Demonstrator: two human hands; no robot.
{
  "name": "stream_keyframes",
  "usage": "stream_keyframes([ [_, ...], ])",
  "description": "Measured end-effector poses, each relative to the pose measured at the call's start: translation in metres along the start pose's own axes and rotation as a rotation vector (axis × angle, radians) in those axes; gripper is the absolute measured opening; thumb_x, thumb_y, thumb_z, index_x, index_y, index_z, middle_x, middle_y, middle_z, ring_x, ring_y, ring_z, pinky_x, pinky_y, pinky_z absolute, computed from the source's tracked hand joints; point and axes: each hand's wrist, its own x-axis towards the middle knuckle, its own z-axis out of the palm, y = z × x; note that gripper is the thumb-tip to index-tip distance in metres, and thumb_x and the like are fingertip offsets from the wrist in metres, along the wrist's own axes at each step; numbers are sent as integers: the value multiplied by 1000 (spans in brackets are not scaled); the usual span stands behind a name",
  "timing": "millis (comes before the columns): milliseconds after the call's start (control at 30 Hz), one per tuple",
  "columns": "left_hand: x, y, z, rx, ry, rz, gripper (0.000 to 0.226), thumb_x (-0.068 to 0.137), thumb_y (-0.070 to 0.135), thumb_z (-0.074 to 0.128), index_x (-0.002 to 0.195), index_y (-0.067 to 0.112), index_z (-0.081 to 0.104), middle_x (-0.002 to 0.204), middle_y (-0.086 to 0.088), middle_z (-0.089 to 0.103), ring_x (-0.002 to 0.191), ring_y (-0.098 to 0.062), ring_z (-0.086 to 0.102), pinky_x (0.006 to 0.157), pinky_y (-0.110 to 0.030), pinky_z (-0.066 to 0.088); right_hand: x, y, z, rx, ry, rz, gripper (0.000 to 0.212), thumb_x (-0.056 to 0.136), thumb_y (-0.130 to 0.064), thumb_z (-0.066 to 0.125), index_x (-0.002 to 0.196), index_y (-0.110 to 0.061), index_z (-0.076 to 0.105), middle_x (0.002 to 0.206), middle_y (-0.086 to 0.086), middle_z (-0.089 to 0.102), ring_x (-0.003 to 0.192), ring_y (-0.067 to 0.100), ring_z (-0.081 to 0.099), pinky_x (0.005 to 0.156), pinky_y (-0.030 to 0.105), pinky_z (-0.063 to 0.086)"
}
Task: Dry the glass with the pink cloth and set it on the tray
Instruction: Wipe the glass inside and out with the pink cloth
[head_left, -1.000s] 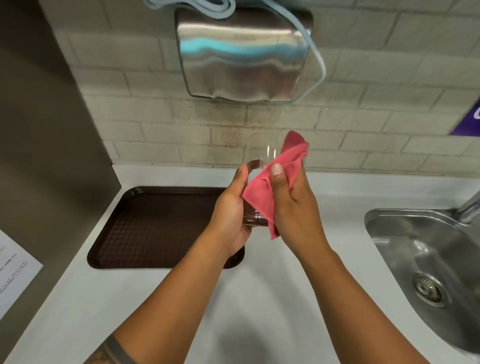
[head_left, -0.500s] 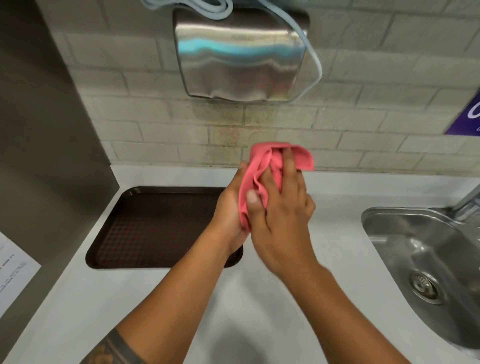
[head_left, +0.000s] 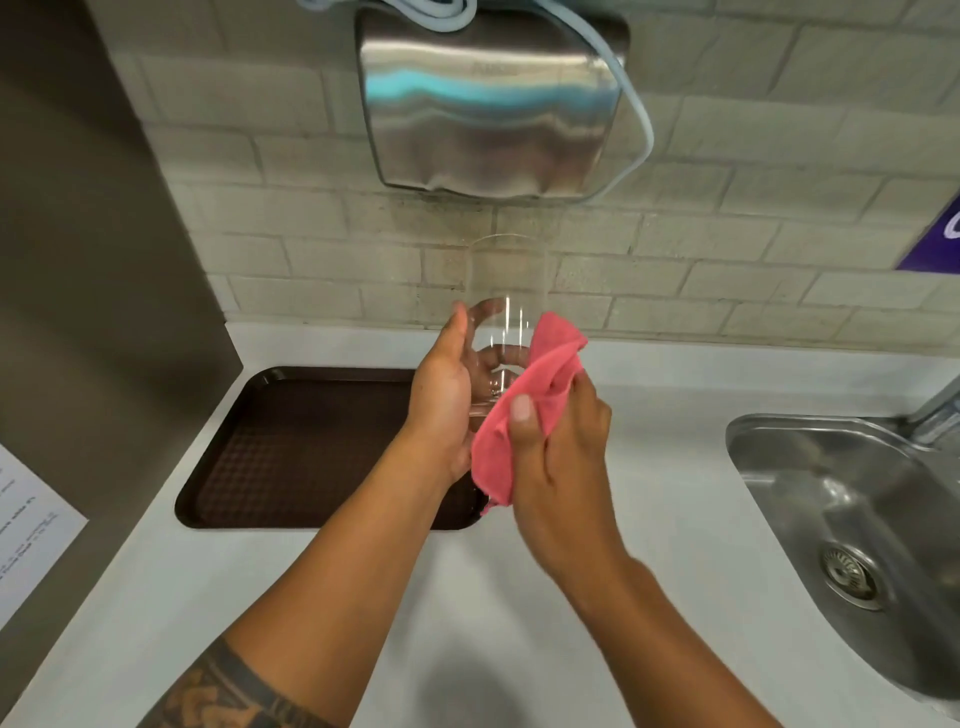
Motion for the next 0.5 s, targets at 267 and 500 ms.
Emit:
stream_keyframes([
  [267, -9, -17, 7, -26, -42, -59, 48, 110, 39, 49, 91, 23, 90, 97, -2, 86, 90, -13, 82, 73, -25, 64, 20, -23, 0, -597, 76, -183, 61, 99, -39, 40, 158, -22, 46, 177, 7, 17, 153, 40, 30, 101, 50, 39],
  [500, -17, -16, 9, 40, -40, -43, 58, 110, 55, 38, 143, 15, 65, 118, -16, 80, 103, -32, 78, 77, -43, 65, 64, -17, -29, 116, -52, 150, 42, 106, -65, 35, 140, -43, 48, 122, -14, 72, 103, -7, 71, 84, 16, 59],
])
